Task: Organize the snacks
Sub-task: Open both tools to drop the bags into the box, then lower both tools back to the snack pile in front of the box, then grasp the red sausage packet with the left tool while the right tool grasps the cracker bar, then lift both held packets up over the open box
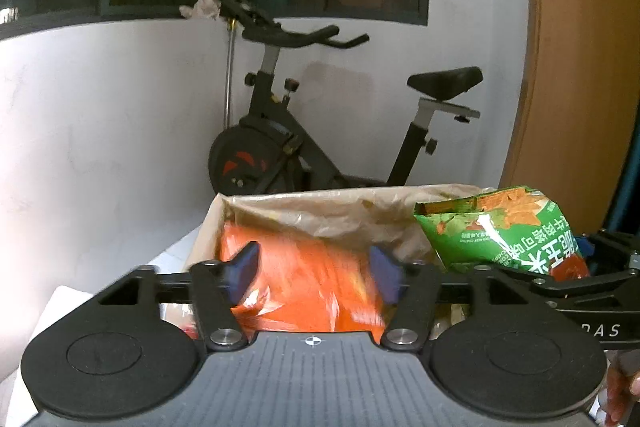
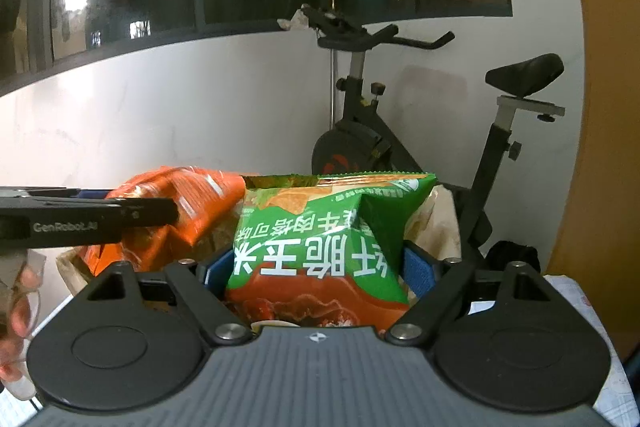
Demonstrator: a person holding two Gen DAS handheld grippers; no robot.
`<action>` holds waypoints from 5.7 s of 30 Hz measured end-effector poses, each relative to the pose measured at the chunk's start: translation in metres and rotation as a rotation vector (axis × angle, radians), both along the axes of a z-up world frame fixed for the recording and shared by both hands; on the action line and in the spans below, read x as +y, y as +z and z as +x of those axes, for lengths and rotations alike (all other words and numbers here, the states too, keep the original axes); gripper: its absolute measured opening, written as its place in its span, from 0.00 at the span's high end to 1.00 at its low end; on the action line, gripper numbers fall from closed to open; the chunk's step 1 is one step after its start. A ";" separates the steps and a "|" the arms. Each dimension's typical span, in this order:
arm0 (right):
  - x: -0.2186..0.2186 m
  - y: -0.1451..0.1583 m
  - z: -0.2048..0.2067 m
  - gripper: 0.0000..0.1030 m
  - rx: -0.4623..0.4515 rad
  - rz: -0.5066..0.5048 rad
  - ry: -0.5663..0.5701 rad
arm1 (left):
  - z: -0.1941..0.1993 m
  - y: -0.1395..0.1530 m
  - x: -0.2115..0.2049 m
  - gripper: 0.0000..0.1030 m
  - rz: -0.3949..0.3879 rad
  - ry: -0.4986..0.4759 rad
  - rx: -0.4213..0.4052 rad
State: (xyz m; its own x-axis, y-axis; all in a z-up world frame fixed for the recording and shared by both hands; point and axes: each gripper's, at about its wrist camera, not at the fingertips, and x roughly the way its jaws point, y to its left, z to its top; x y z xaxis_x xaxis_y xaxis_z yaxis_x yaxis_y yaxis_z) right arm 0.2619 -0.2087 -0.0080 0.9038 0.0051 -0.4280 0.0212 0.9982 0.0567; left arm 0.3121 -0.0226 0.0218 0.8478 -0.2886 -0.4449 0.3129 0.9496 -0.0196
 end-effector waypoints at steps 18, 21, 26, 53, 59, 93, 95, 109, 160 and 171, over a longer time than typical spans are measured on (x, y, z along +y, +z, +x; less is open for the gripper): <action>0.007 0.008 -0.056 0.05 -0.058 0.042 0.013 | -0.054 0.004 0.042 0.22 -0.051 0.036 0.000; 0.004 0.008 -0.076 0.05 -0.086 0.071 0.000 | -0.068 0.001 0.049 0.22 -0.072 0.038 -0.004; -0.001 0.006 -0.109 0.05 -0.126 0.082 0.000 | -0.093 -0.012 0.054 0.23 -0.062 0.031 -0.013; -0.039 -0.126 -0.184 0.07 0.225 -0.067 -0.025 | -0.134 -0.126 0.052 0.25 -0.103 0.118 0.229; -0.034 -0.148 -0.180 0.07 0.308 -0.212 0.087 | -0.135 -0.128 0.048 0.25 -0.100 0.105 0.231; -0.006 -0.180 -0.164 0.45 0.264 -0.067 0.004 | -0.091 -0.171 0.036 0.26 0.037 -0.010 0.325; -0.007 -0.180 -0.165 0.45 0.262 -0.064 0.004 | -0.082 -0.172 0.036 0.26 0.022 -0.058 0.328; -0.008 -0.181 -0.164 0.45 0.256 -0.053 0.007 | -0.052 -0.192 0.015 0.26 0.145 -0.228 0.361; 0.002 -0.155 -0.177 0.61 0.222 0.012 0.153 | -0.162 -0.158 0.062 0.71 -0.074 0.051 0.277; 0.009 -0.078 -0.175 0.61 0.017 0.036 0.200 | -0.148 -0.089 0.058 0.71 -0.098 -0.003 0.112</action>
